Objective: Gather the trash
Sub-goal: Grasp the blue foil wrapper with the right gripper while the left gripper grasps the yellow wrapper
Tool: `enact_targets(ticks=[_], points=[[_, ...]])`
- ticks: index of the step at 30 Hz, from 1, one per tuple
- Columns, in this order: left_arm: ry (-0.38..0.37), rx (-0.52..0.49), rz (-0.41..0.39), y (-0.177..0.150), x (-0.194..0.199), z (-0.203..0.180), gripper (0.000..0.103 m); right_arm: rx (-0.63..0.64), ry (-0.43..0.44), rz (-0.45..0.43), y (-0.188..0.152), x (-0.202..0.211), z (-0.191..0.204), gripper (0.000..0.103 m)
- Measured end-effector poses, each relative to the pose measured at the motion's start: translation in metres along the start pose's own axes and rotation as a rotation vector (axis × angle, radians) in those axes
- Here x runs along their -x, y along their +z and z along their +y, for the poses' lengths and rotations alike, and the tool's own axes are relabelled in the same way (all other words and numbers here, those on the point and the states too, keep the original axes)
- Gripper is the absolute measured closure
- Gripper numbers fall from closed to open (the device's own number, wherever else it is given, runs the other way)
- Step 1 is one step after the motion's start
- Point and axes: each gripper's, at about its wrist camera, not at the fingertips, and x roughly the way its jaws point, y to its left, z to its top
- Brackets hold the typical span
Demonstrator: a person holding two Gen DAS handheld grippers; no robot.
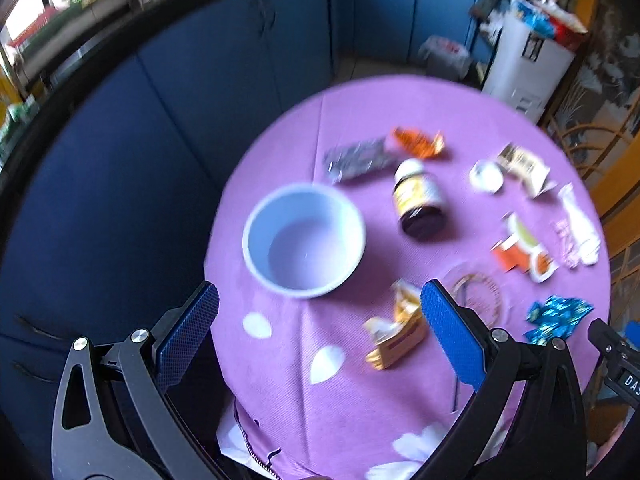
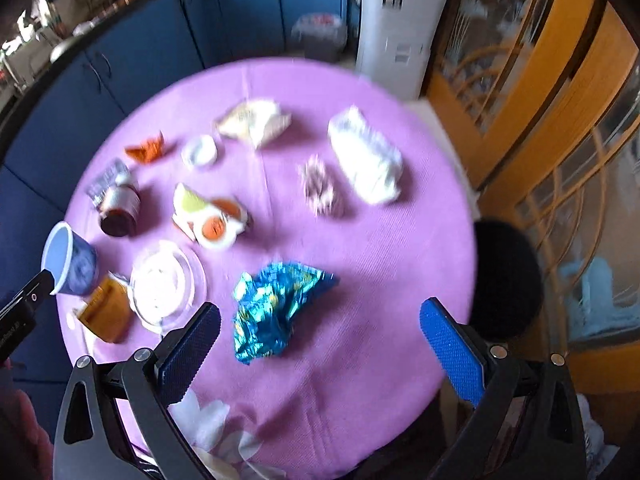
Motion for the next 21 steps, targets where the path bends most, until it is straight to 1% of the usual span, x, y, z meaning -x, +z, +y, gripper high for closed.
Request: enact_targets(ticks=[3,8,10,13,15,17,21], points=[[-0.007,-0.002,0.05,-0.004,-0.017,0.005,0.003,-0.006,0.005,0.045,0.002,-0.01,0.0,0.006],[-0.074,-0.021,0.139,-0.014,-0.036,-0.001,0.003,0.001,0.0,0.102,0.0,-0.027,0.005,0.006],[-0.081,-0.041,0.163,-0.019,-0.043,-0.008,0.003,0.004,-0.004,0.118,0.0,-0.032,0.007,0.006],[-0.14,-0.049,0.223,-0.024,-0.057,-0.014,0.003,0.004,-0.005,0.146,-0.002,-0.039,0.009,0.006],[-0.157,-0.047,0.253,-0.026,-0.065,-0.017,0.003,0.009,-0.004,0.155,-0.002,-0.042,0.01,0.006],[-0.193,-0.037,0.261,-0.025,-0.069,-0.02,0.003,0.017,-0.003,0.161,-0.003,-0.043,0.013,0.006],[-0.225,-0.059,0.225,-0.016,-0.071,-0.031,0.004,0.026,0.005,0.172,-0.004,-0.047,0.017,0.006]])
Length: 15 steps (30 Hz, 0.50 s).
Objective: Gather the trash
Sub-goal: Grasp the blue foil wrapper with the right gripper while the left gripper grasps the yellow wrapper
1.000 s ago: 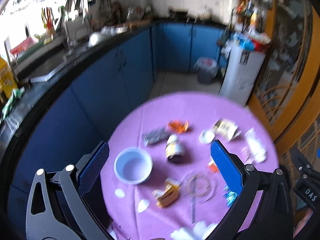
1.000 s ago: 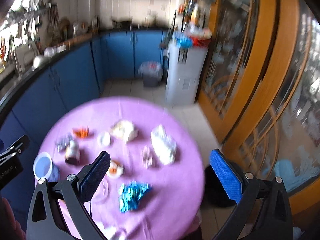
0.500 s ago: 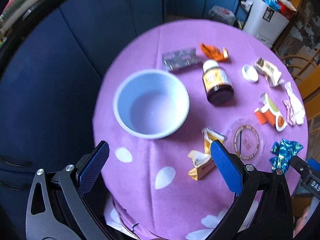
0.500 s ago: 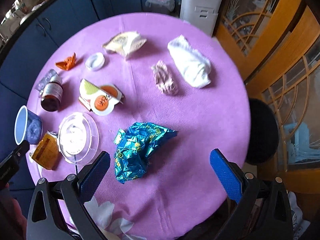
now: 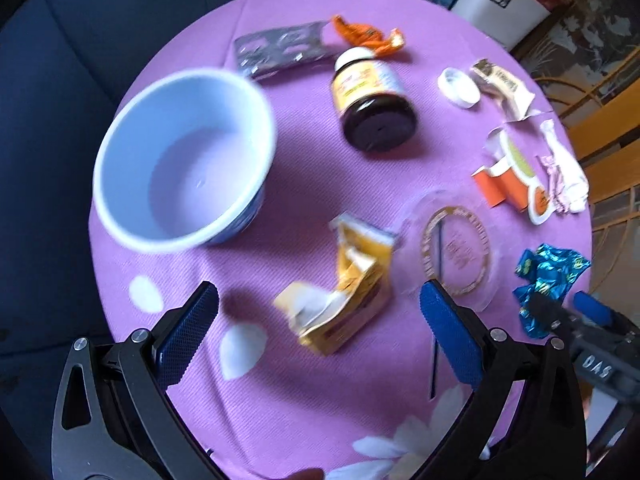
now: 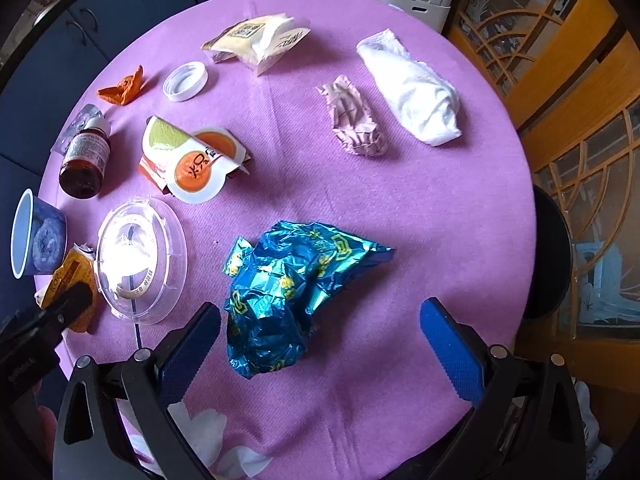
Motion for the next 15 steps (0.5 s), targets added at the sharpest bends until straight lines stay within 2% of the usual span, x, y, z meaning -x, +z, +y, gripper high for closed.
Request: enact_targets(ticks=[1,2,3,4,5,6,7,8,10,11,15], points=[[-0.002,-0.007,-0.002,0.001,0.0,-0.002,0.007,0.002,0.004,0.003,0.0,-0.001,0.001,0.006],[-0.002,-0.012,0.0,0.001,-0.001,-0.004,0.016,0.004,0.008,0.005,-0.001,-0.002,0.002,0.006],[-0.002,-0.014,0.009,0.0,-0.003,-0.005,0.021,0.004,0.012,0.007,0.004,-0.005,-0.004,0.006],[-0.015,-0.007,0.012,0.0,-0.005,-0.004,0.022,0.002,0.021,0.01,0.003,-0.006,-0.004,0.007],[-0.023,-0.001,0.003,0.0,-0.003,-0.004,0.03,-0.001,0.028,0.011,0.004,-0.008,-0.008,0.01],[-0.029,-0.002,-0.003,0.001,-0.004,-0.004,0.035,-0.006,0.035,0.013,0.003,-0.008,-0.009,0.023],[-0.033,-0.003,-0.006,0.002,-0.003,-0.003,0.048,-0.011,0.045,0.015,0.003,-0.008,-0.01,0.027],[-0.005,-0.004,-0.011,0.0,-0.002,-0.003,0.064,-0.01,0.051,0.002,0.003,-0.006,-0.01,0.033],[-0.008,0.004,-0.011,-0.004,0.003,0.0,0.071,0.004,0.051,-0.021,0.002,0.0,-0.008,0.069],[-0.022,0.018,-0.008,-0.006,0.005,0.003,0.077,0.009,0.053,-0.022,0.001,0.001,-0.008,0.069],[-0.048,0.035,-0.015,-0.01,0.015,0.004,0.079,0.028,0.054,-0.045,-0.001,0.007,-0.005,0.075]])
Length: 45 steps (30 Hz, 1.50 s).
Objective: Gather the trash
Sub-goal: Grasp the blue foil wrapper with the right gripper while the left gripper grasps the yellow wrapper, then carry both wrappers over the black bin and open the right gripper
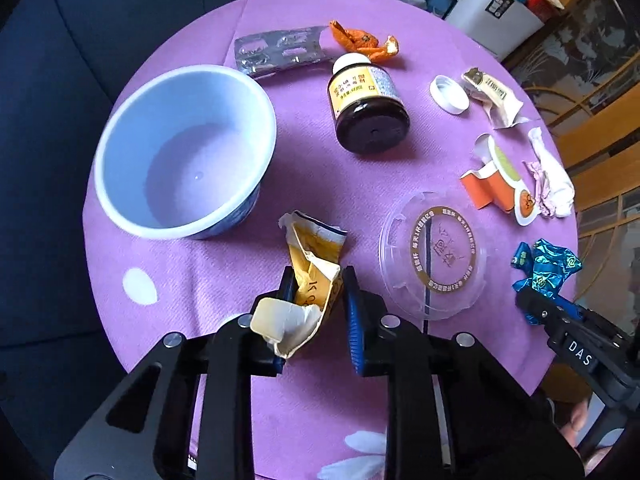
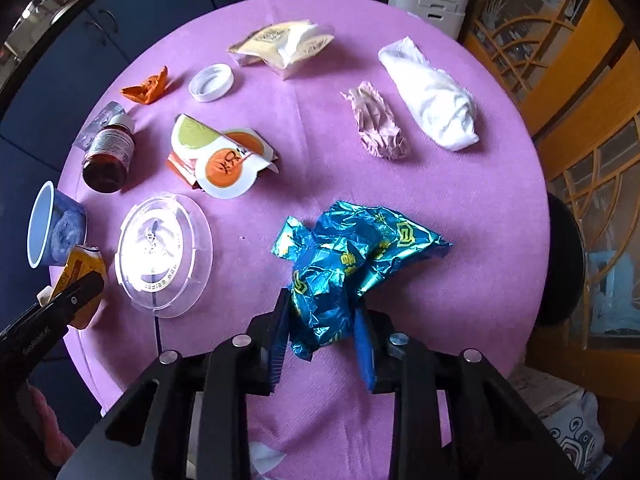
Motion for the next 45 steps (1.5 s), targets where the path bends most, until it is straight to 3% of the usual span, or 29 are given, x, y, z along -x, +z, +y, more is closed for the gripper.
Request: enact_targets(ticks=[5,13,22,45], points=[[0.013,-0.028,-0.077,-0.003,0.029,-0.002,0.08,0.004,-0.01,-0.078,0.002,0.021,0.003,0.075],[0.02,-0.101,-0.146,0.009,0.057,-0.038,0.08,-0.031,-0.049,-0.191,0.002,0.05,-0.009,0.075],[0.039,-0.252,-0.241,0.024,0.068,-0.13,0.08,-0.116,-0.063,-0.277,0.009,0.071,-0.06,0.075],[0.013,-0.462,-0.236,0.021,0.035,-0.287,0.08,-0.341,-0.114,-0.319,0.004,0.077,-0.198,0.075]])
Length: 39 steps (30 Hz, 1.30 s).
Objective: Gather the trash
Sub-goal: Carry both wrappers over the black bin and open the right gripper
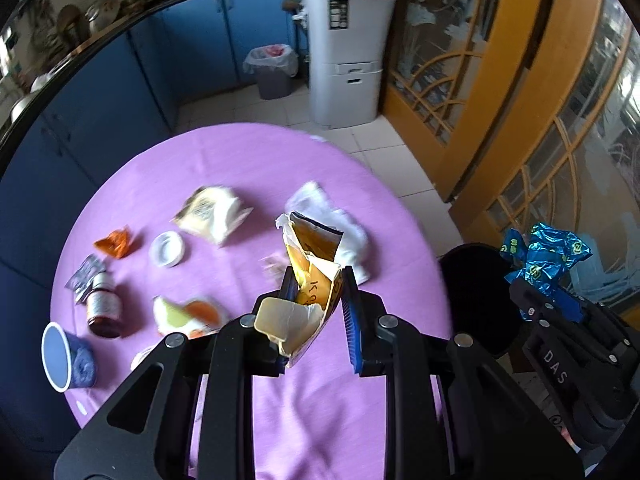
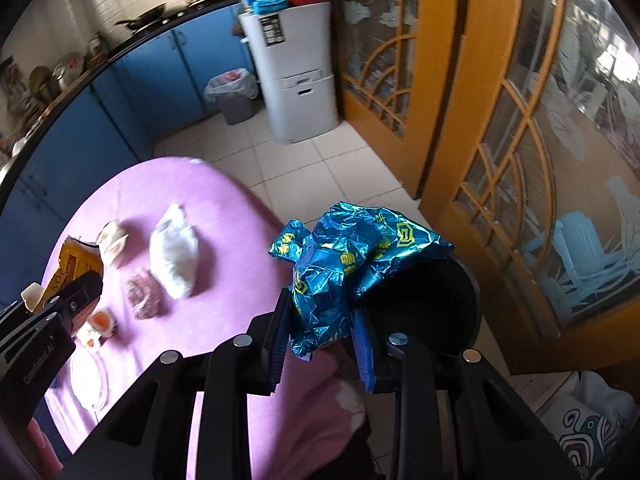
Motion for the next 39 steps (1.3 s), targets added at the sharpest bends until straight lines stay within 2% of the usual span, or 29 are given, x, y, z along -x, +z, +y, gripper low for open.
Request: enact_targets(ticks=[10,11,16,22,24,26,27,28,29,33,39], points=[[-0.033,-0.103,-0.017,0.019,-0.01,-0.074,0.08,-0.09,-0.075,0.005,0.007,-0.015,-0.059,0.075],[-0.039,-0.11,-0.019,0.02,-0.011,-0.081,0.08,-0.095,-0.081,0.005,0.008,-0.017,-0.063,0.071],[-0.053,-0.142,-0.025,0.027,-0.016,-0.107,0.08,-0.104,-0.13,-0.028,0.01,-0.018,-0.081,0.071],[-0.064,-0.15,-0.03,0.036,-0.019,-0.127,0.08,-0.145,-0.113,-0.009,0.013,-0.027,-0.105,0.069],[-0.067,-0.151,-0.034,0.038,-0.019,-0.131,0.08,-0.153,-0.079,-0.013,0.013,-0.029,-0.11,0.067],[-0.07,-0.16,-0.035,0.038,-0.02,-0.137,0.08,-0.16,-0.076,-0.008,0.013,-0.031,-0.113,0.055],[-0.069,-0.166,-0.035,0.038,-0.02,-0.14,0.08,-0.161,-0.084,-0.011,0.013,-0.032,-0.114,0.03],[-0.069,-0.173,-0.034,0.037,-0.021,-0.144,0.08,-0.157,-0.093,-0.021,0.013,-0.032,-0.115,0.019],[-0.07,-0.18,-0.032,0.037,-0.022,-0.147,0.08,-0.152,-0.107,-0.043,0.013,-0.029,-0.115,0.014],[-0.077,-0.195,-0.025,0.037,-0.024,-0.157,0.08,-0.133,-0.157,-0.076,0.013,-0.023,-0.117,0.014],[-0.102,-0.216,-0.025,0.04,-0.024,-0.171,0.08,-0.141,-0.162,-0.065,0.012,-0.025,-0.126,0.014]])
